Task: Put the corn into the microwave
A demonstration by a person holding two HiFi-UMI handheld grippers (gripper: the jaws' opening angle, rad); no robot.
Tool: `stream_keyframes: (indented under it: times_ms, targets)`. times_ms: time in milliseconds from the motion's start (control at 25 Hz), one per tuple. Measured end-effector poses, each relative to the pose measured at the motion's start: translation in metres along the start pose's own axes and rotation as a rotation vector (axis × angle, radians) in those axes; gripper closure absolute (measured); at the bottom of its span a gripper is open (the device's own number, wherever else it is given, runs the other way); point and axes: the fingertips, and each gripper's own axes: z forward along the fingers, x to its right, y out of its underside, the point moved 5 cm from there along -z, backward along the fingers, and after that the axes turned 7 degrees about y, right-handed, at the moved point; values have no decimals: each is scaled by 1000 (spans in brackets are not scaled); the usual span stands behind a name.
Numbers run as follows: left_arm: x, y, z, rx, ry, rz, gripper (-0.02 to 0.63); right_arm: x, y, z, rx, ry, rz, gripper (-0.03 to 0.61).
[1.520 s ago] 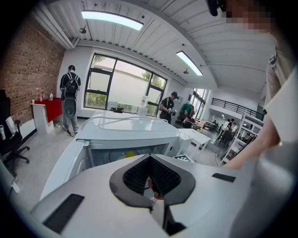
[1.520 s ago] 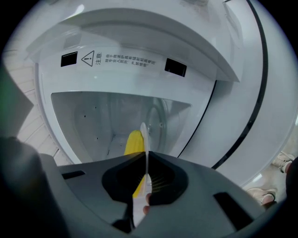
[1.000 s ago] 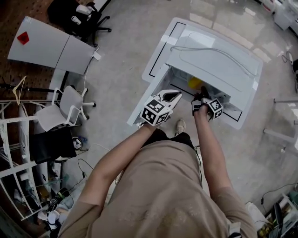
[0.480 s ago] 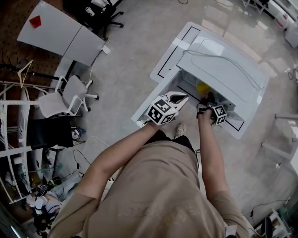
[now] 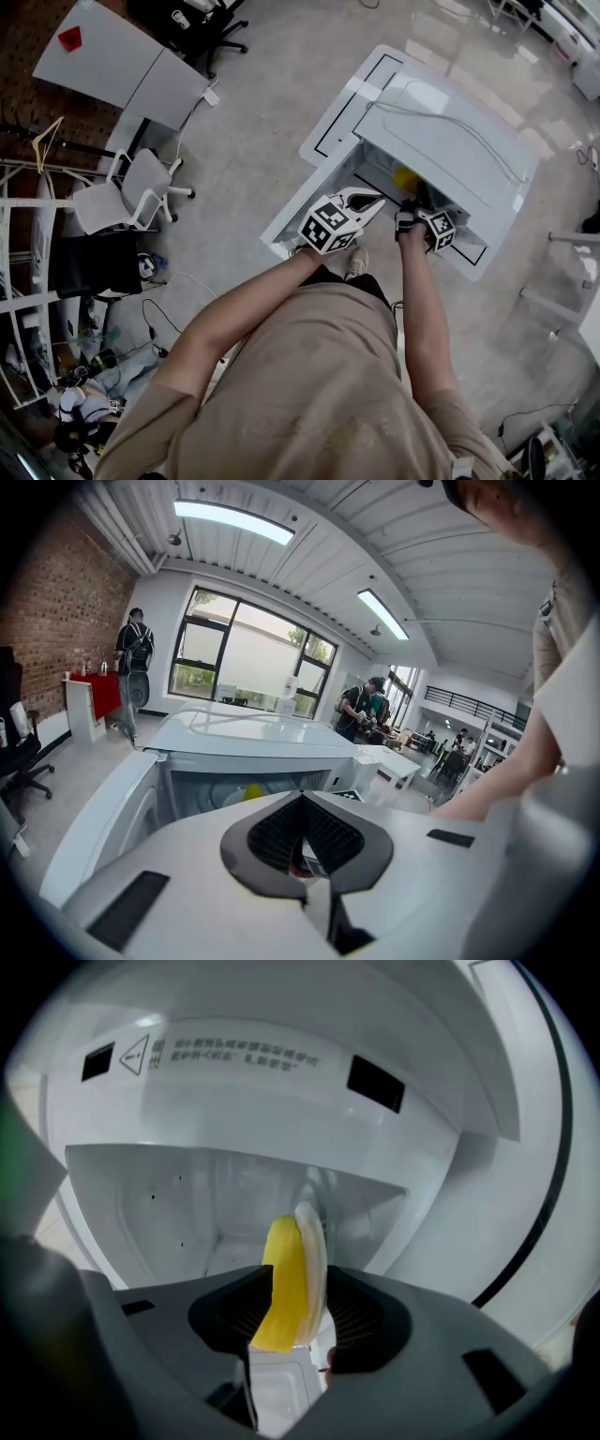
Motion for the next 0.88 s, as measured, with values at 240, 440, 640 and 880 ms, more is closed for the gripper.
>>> stream_keyframes:
  times_ms: [240, 440, 640, 880]
  targets:
    - [4, -1, 7, 16, 20, -18, 607, -5, 16, -4, -174, -2, -296, 383]
    - [1, -3, 11, 22, 18, -18, 607, 3, 27, -15, -223, 51, -552, 383]
    - [0, -6, 14, 30, 20, -22, 607, 10, 35, -21, -231, 138, -887, 383]
    - [-1, -9, 15, 23, 21, -18, 607, 11, 50, -13, -210, 251, -1270, 383]
